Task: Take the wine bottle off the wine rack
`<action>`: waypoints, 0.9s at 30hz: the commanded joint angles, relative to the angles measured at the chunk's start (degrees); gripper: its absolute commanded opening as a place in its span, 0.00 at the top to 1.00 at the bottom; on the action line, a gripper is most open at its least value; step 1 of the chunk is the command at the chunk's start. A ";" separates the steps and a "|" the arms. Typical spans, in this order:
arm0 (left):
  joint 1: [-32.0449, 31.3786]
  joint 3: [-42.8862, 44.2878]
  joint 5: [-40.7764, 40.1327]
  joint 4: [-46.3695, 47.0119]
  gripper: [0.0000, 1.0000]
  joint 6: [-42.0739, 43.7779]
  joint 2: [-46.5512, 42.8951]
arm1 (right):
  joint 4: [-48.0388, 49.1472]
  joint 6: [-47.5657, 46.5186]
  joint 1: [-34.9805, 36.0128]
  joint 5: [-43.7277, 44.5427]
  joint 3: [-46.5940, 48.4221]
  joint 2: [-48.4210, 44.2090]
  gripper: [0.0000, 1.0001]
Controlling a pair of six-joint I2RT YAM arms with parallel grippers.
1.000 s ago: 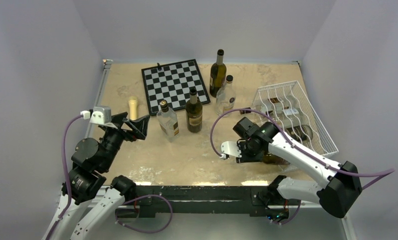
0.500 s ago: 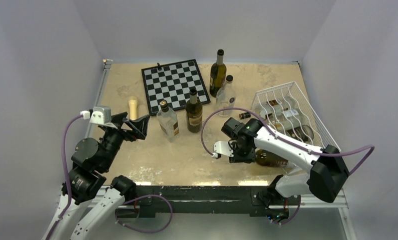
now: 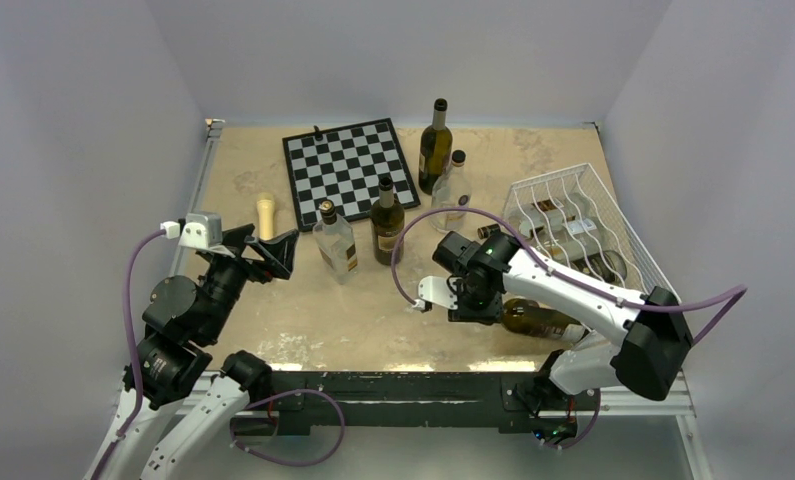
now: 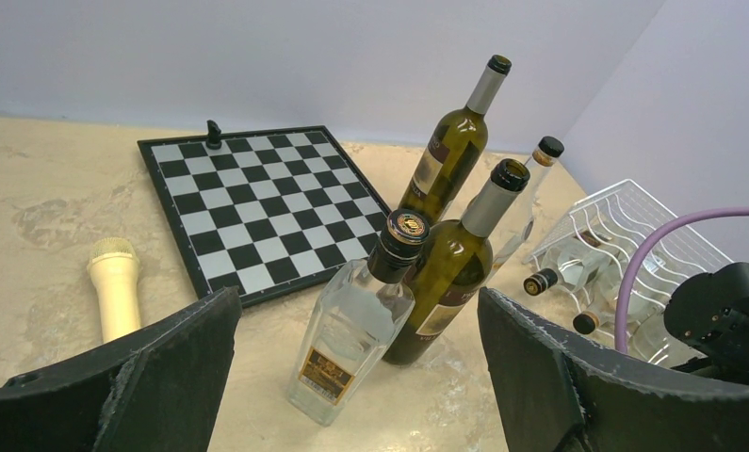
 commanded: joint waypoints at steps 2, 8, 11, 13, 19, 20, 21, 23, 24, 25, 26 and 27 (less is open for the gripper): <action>-0.30 0.09 -0.43 1.78 0.00 1.29 0.10 | -7.19 3.25 1.52 -1.65 4.82 -1.25 1.00; -0.30 0.01 -0.51 1.78 0.00 1.29 0.13 | -7.07 4.60 3.20 -7.10 6.78 -3.00 1.00; -0.30 0.00 -0.61 1.78 0.00 1.29 0.06 | -6.98 5.36 3.99 -9.77 8.45 -4.37 1.00; -0.25 0.01 -0.65 1.78 0.00 1.29 0.17 | -6.39 5.24 4.32 -11.70 9.73 -5.35 1.00; -0.28 -0.11 -1.16 1.69 0.00 1.29 0.07 | -1.11 5.53 5.17 -20.58 14.66 -8.01 1.00; -0.29 -0.12 -1.21 1.69 0.00 1.29 0.18 | 0.09 5.78 5.28 -23.47 15.61 -8.85 1.00; -0.25 -0.12 -1.22 1.69 0.00 1.35 0.16 | 1.37 5.94 5.30 -25.75 16.38 -9.25 1.00; -0.27 0.04 -1.41 1.65 0.00 1.38 0.10 | 5.11 6.92 5.47 -30.10 17.59 -10.68 1.00; -0.29 0.00 -1.71 1.54 0.00 1.42 0.04 | 7.40 7.71 5.55 -32.27 18.12 -11.24 1.00; -0.30 0.03 -2.05 1.52 0.00 1.38 -0.17 | 10.01 8.78 5.69 -34.16 18.54 -11.73 1.00; -0.30 0.03 -2.58 1.45 0.00 1.38 -0.34 | 13.11 10.28 5.86 -35.24 18.64 -12.22 1.00; -0.25 -0.01 -3.14 1.36 0.00 1.38 -0.51 | 17.09 12.97 5.91 -35.71 18.56 -12.66 1.00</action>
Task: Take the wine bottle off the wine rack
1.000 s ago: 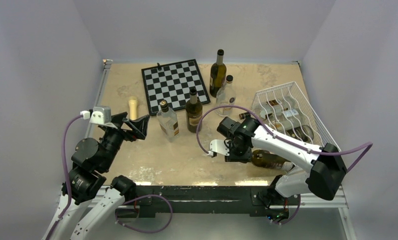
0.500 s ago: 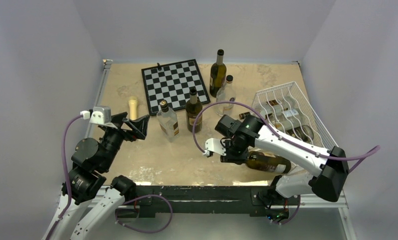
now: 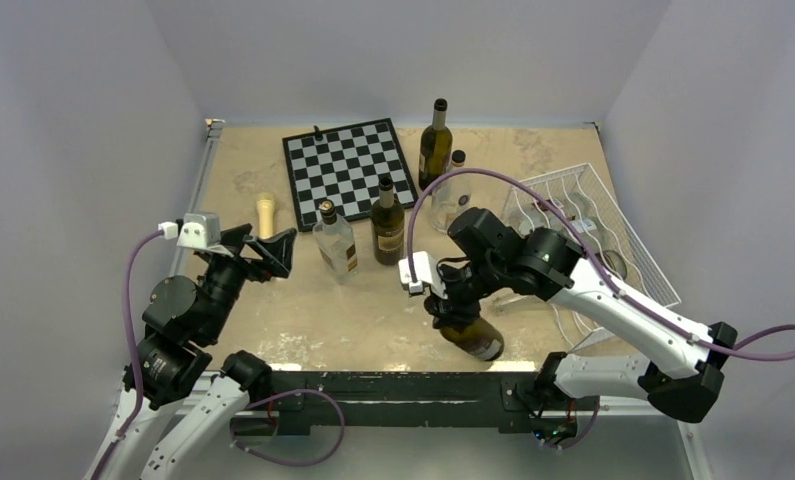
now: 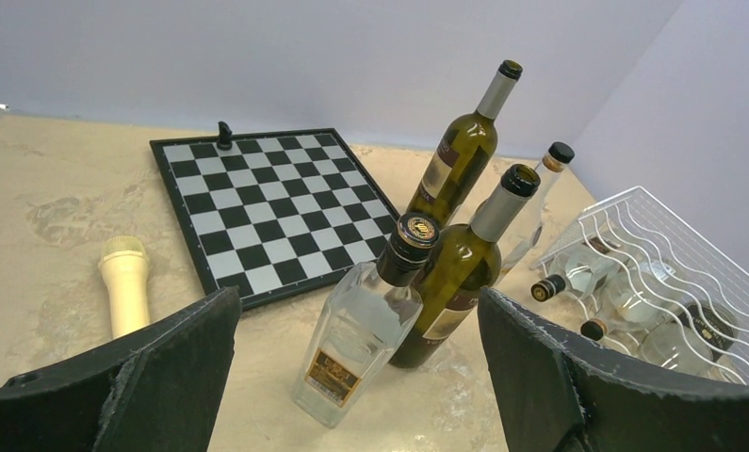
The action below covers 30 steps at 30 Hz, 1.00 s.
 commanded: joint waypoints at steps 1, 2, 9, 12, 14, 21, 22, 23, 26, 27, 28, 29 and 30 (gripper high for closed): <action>-0.29 0.07 -3.01 1.18 0.00 1.38 -0.68 | 16.85 10.07 0.61 -10.52 3.71 -3.28 1.00; -0.30 0.18 -4.01 0.92 0.01 1.38 -1.01 | 20.53 12.02 0.69 -11.51 3.49 -3.30 1.00; -0.20 0.79 -21.94 -2.93 0.01 -0.04 -5.05 | 51.15 26.52 2.95 -4.22 -0.68 -0.62 1.00; -0.21 1.64 -33.19 -6.04 0.00 -1.95 -6.63 | 54.26 29.99 4.40 2.49 3.54 5.40 1.00; -0.18 1.20 -36.37 -6.05 0.00 -2.17 -8.54 | 54.43 30.73 5.44 4.89 7.42 10.09 1.00; -0.20 -2.05 -37.99 -1.87 0.00 -0.38 -14.33 | 70.57 29.39 9.83 10.20 10.43 20.55 1.00; -0.19 -2.19 -38.06 -1.61 0.00 -0.31 -14.53 | 72.18 30.23 10.06 10.01 11.38 22.12 1.00; -0.21 -2.20 -37.93 -1.61 0.00 -0.30 -14.41 | 73.09 30.99 10.28 9.74 12.54 24.16 1.00; -0.14 -1.82 -37.73 -2.19 0.00 -0.52 -13.60 | 74.24 31.82 11.20 10.55 16.14 28.21 1.00; -0.20 -1.70 -37.72 -2.31 0.00 -0.55 -13.42 | 75.18 31.89 11.61 11.03 16.57 29.27 1.00; -0.17 -1.70 -37.67 -2.25 0.00 -0.56 -13.42 | 76.52 32.82 11.80 11.30 16.75 30.03 1.00; -0.20 -1.76 -37.52 -2.20 0.00 -0.56 -13.35 | 77.76 34.24 11.92 11.45 16.65 30.85 1.00; -0.19 -1.71 -37.38 -2.16 0.00 -0.64 -13.42 | 79.10 35.03 11.94 11.81 16.64 31.41 1.00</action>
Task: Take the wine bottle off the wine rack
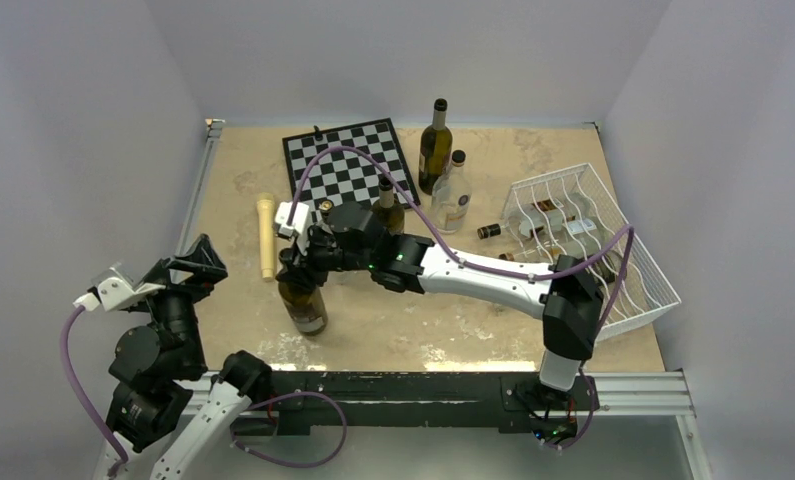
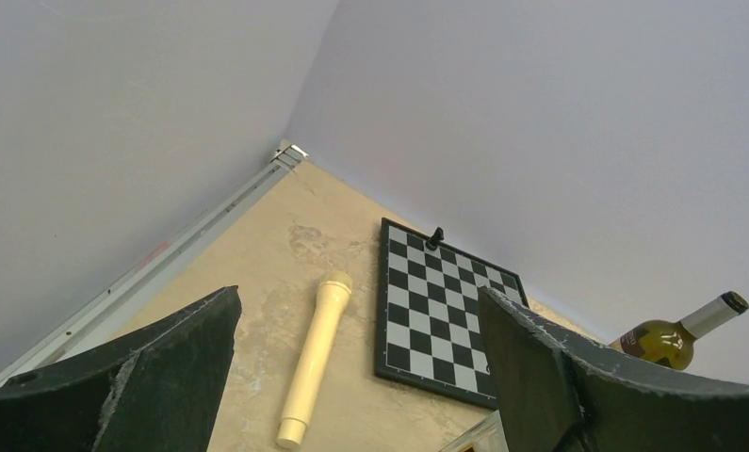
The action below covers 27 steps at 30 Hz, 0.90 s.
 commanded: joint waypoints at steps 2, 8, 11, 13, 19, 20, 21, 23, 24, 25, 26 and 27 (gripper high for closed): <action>-0.21 -0.25 0.02 1.82 0.00 0.36 0.86 | 16.28 5.45 0.73 2.43 4.14 -0.18 0.98; -0.20 -0.10 2.05 2.02 0.00 0.62 2.22 | 18.70 5.48 1.00 3.73 1.54 0.58 0.77; -0.17 0.01 2.93 2.08 0.00 0.62 2.77 | 17.92 5.56 1.09 3.85 1.64 1.14 0.68; -0.16 -0.03 3.16 2.04 0.00 0.62 2.92 | 17.14 5.91 1.13 4.55 1.96 1.64 0.67; -0.18 -0.13 3.26 2.11 0.00 0.62 2.88 | 13.64 4.90 1.43 5.09 4.05 3.88 0.66; -0.16 -0.13 3.34 2.11 0.00 0.70 2.96 | 13.03 4.72 1.51 5.33 4.45 4.22 0.65; -0.20 -0.13 3.41 2.11 0.00 0.71 3.00 | 12.52 4.50 1.60 5.46 4.78 4.42 0.64; -0.18 -0.13 3.71 2.16 0.00 0.70 3.04 | 11.27 3.07 1.89 5.61 5.49 4.67 0.57; -0.13 -0.13 3.99 2.19 0.00 0.71 3.12 | 10.50 2.06 2.19 6.07 5.80 4.67 0.50; -0.14 -0.13 4.04 2.20 0.00 0.75 3.18 | 9.91 0.55 2.61 6.52 6.06 4.56 0.44; -0.18 -0.13 4.09 2.20 0.00 0.72 3.26 | 9.63 -0.43 3.09 6.80 6.18 4.40 0.40; -0.11 -0.12 4.11 2.20 0.00 0.71 3.22 | 9.56 -0.91 3.33 6.88 6.20 4.12 0.37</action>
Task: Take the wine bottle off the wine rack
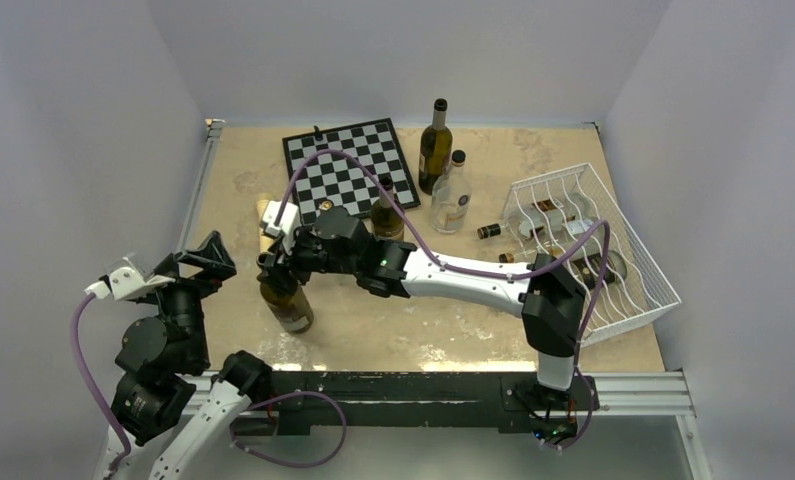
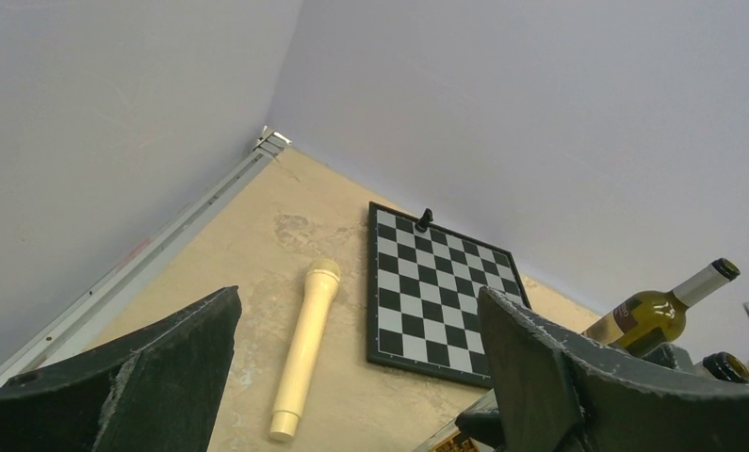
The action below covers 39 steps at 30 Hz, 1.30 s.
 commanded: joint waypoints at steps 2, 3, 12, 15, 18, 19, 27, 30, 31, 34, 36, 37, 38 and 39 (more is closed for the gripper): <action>-0.16 -0.08 0.94 2.15 0.00 0.71 1.05 | 1.02 -4.04 1.73 1.17 3.53 -2.62 0.32; -0.19 -0.16 0.99 2.15 0.00 0.71 1.10 | 1.14 -4.05 1.79 0.72 3.39 -3.12 0.29; -0.20 -0.41 4.72 3.21 0.00 1.93 1.95 | -0.36 -12.25 1.71 -0.44 -5.66 -15.94 0.23; -0.20 -0.59 8.19 4.21 0.00 2.65 2.68 | -7.02 -17.14 1.71 1.09 -8.00 -20.97 0.22; -0.17 -0.67 11.30 4.81 0.00 3.20 3.45 | -15.86 -24.53 1.71 2.56 -10.54 -25.34 0.22; -0.13 -0.64 11.92 4.87 0.00 3.37 3.62 | -17.59 -26.79 1.71 3.94 -12.04 -26.97 0.22; -0.13 -0.69 11.50 4.66 0.00 3.08 2.90 | -31.64 -47.69 -2.33 17.46 -25.12 -36.70 0.22; -0.20 -0.71 11.56 4.68 0.00 3.08 2.93 | -40.48 -53.08 -7.89 14.54 -28.73 -38.79 0.25; -0.21 -0.62 11.61 4.71 0.00 3.01 2.97 | -43.68 -55.28 -9.61 13.13 -29.98 -39.36 0.25; -0.18 -0.70 11.58 4.68 0.01 3.00 3.04 | -48.37 -59.52 -13.58 13.93 -34.40 -40.32 0.26; -0.20 -0.70 11.67 4.66 0.01 2.93 2.79 | -50.27 -60.60 -17.22 15.58 -36.58 -39.95 0.27; -0.21 -0.70 11.70 4.72 0.01 2.91 2.79 | -51.05 -60.96 -18.85 16.80 -37.71 -39.27 0.27; -0.23 -0.66 11.68 4.68 0.01 2.91 2.71 | -51.88 -61.37 -20.59 18.21 -38.69 -38.20 0.27; -0.21 -0.68 11.77 4.64 0.01 2.91 2.69 | -52.34 -62.00 -22.04 19.90 -39.82 -37.01 0.27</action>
